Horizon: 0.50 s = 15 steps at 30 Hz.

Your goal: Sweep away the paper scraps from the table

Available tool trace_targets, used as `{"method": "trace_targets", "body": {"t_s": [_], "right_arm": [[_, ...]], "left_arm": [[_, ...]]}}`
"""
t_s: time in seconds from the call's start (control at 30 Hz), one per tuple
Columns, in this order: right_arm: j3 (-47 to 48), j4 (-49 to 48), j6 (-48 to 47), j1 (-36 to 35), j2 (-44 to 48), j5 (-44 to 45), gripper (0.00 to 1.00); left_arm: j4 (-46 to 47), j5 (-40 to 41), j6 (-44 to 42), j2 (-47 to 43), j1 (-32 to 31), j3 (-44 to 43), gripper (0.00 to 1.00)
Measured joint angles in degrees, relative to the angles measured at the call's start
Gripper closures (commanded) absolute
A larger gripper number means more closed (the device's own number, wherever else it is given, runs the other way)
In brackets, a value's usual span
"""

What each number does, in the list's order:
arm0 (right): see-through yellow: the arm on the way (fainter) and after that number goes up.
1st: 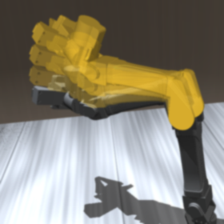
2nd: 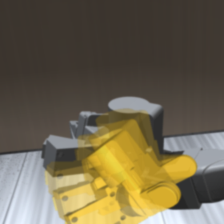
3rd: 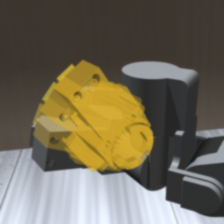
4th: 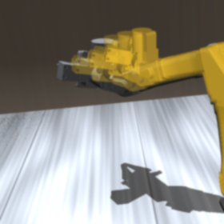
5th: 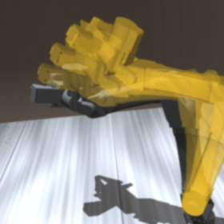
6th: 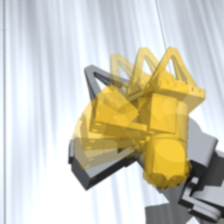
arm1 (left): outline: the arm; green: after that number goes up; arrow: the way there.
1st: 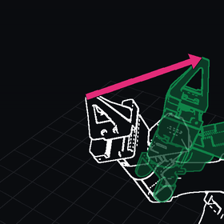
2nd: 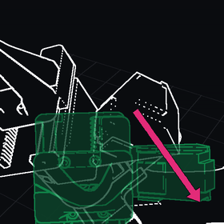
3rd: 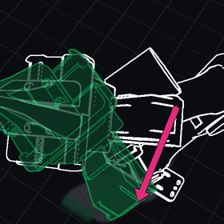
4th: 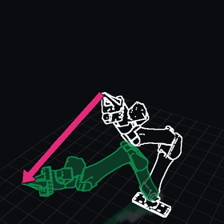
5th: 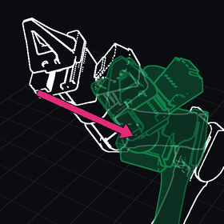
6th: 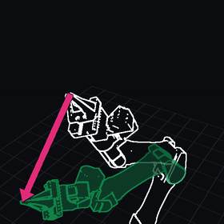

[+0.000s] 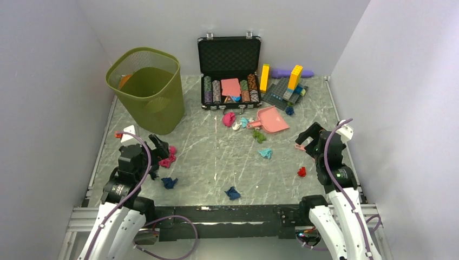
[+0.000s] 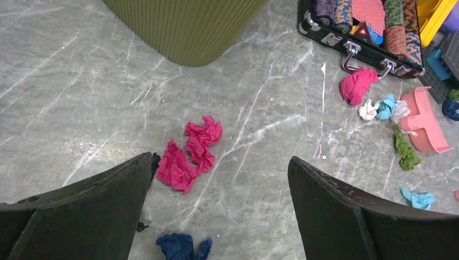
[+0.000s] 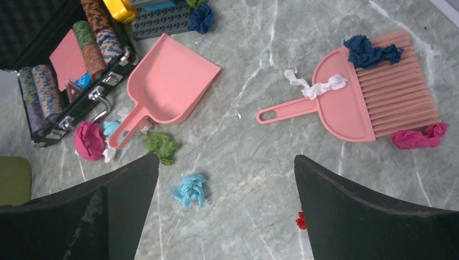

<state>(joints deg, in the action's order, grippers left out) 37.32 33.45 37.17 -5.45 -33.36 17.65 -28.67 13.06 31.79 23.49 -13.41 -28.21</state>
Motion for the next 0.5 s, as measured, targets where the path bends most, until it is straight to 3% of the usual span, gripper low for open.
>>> {"method": "trace_targets", "body": {"t_s": [0.5], "right_arm": [[0.00, 0.85, 2.56, 0.00, -0.76, 2.62, 0.00]], "left_arm": [[2.38, -3.85, -1.31, -0.13, 0.00, -0.11, 0.00]]}}
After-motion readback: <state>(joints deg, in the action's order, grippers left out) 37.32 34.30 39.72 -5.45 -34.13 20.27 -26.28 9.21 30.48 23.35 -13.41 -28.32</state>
